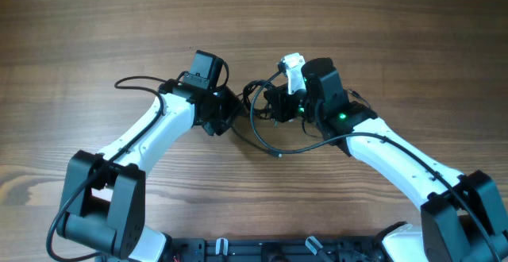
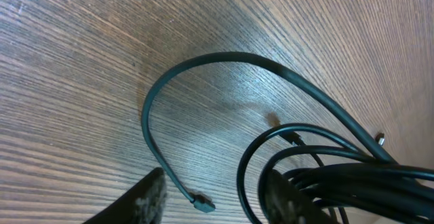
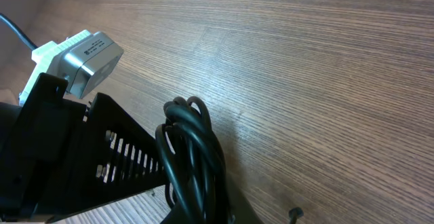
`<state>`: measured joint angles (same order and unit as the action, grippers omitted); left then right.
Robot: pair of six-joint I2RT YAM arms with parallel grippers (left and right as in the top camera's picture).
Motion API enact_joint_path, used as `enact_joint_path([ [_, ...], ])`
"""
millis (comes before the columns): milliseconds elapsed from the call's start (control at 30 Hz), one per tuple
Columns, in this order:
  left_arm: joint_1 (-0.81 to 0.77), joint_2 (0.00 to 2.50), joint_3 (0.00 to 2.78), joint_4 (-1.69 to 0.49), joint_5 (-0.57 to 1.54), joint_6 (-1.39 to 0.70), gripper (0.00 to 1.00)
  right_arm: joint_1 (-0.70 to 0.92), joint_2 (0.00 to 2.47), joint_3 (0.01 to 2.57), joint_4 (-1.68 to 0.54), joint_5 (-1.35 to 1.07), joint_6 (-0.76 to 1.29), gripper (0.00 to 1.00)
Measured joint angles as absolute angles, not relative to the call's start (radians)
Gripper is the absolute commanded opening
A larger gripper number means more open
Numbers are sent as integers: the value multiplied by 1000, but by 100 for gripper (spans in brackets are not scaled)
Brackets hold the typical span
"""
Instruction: Untangle cables
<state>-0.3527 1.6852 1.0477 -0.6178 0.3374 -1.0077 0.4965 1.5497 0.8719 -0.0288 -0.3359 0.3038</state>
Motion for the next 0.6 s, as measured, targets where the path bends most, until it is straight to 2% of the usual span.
enact_joint_path([
  [100,-371,1685,1047,-617,331,-1008,46,496,1550,872,-29,-336,304,4],
  [267,-413,1685,1047,-579,300,-1008,48,496,1550,872,-28,-336,304,4],
  [300,-413,1685,1047,-579,300,-1008,33,496,1550,872,-28,-336,305,4],
  [400,-413,1687,1047,-572,296,-1008,4,496,1550,872,-25,-336,329,4],
  [533,-430,1726,1048,-565,297,-957,4,496,1550,871,-12,-337,350,4],
  [600,-433,1734,1048,-575,316,-843,4,487,1550,872,-22,-337,355,4],
])
